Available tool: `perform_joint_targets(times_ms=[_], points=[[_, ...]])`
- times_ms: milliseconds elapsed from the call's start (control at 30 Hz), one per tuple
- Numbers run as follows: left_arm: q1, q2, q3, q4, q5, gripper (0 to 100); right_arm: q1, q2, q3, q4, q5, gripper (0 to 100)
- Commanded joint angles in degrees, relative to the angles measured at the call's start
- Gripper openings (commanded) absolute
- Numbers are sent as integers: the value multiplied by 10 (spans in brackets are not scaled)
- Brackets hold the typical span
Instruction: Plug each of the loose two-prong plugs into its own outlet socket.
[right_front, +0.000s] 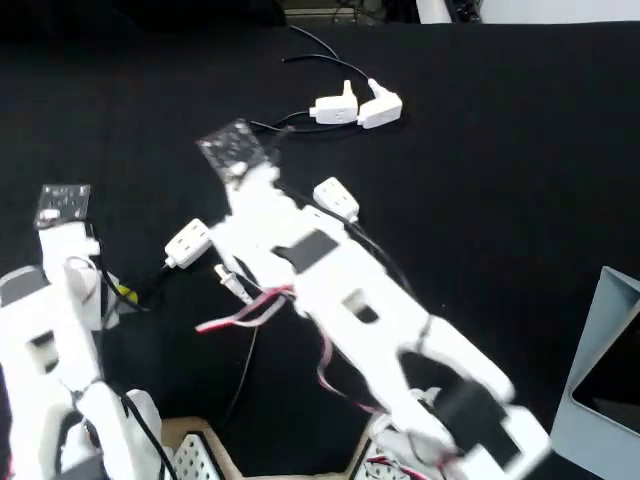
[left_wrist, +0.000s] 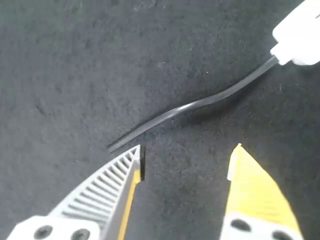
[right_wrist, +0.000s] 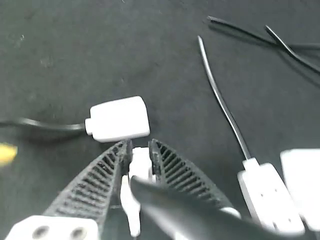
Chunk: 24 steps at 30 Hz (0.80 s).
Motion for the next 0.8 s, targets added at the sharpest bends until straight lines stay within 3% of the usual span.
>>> perform_joint_targets(times_ms=[0,333,767], points=[[-1,-79,50,-25,31,281,-18,70,-78,-35,33,11],[2,-88,104,-80,123,281,-29,221,-204,-33,75,11],[8,-88,111,-84,125,281,-28,272,-248,-37,76,11]])
